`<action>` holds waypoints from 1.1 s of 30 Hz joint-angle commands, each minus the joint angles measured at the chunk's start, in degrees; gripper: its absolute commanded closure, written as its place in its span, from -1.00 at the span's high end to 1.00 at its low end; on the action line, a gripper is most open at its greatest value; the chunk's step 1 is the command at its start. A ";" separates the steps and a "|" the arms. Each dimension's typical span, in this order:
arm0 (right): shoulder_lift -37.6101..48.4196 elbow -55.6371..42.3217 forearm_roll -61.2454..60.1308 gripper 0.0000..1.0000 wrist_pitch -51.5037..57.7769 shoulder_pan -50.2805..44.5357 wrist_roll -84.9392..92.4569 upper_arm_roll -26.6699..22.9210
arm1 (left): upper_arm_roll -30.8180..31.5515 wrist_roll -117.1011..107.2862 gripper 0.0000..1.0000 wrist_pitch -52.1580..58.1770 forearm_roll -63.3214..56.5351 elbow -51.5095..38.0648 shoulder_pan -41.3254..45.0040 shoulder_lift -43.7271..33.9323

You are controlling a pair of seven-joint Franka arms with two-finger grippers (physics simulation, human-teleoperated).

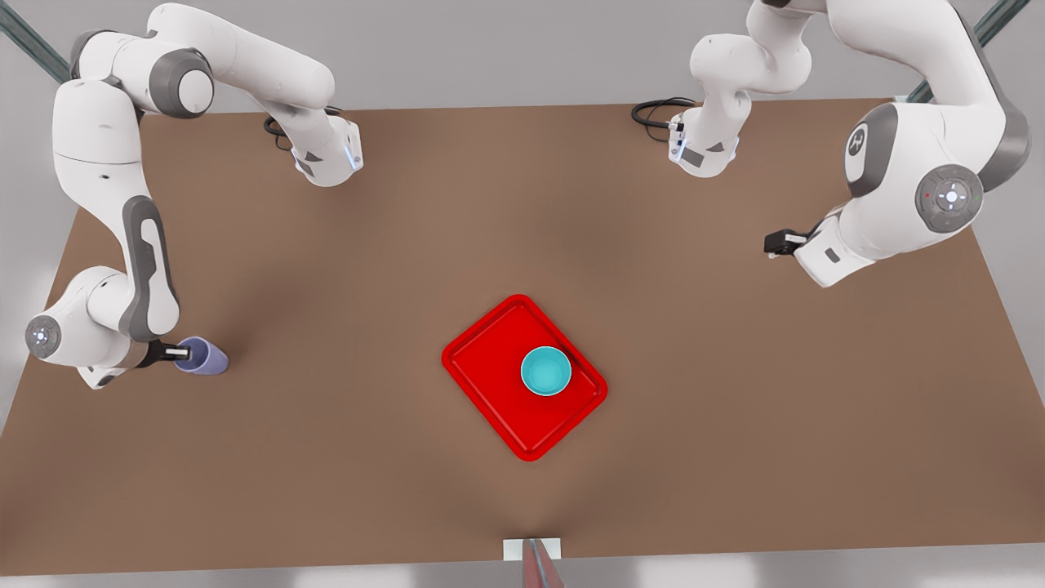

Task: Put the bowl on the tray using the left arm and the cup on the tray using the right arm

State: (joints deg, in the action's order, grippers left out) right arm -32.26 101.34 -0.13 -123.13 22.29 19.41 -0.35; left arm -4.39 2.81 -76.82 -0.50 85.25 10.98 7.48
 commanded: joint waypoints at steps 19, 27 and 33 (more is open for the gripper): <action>8.70 -1.33 -0.31 -0.57 6.58 -12.09 -6.92 2.28 | 0.09 -0.09 1.00 0.18 -0.11 -0.69 0.00 -0.27; 8.61 -8.53 0.05 -0.57 14.40 -12.09 -33.55 16.70 | -0.35 0.00 1.00 -2.02 -0.03 -1.31 0.00 0.43; 5.98 -17.93 0.22 -0.57 18.01 -20.71 -45.07 17.75 | -0.44 0.00 1.00 -2.90 -0.02 -0.87 0.00 1.40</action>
State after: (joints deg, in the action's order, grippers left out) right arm -26.20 82.70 -0.23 -104.50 1.56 -25.57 17.46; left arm -4.83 2.89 -79.72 -0.47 84.30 11.01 8.81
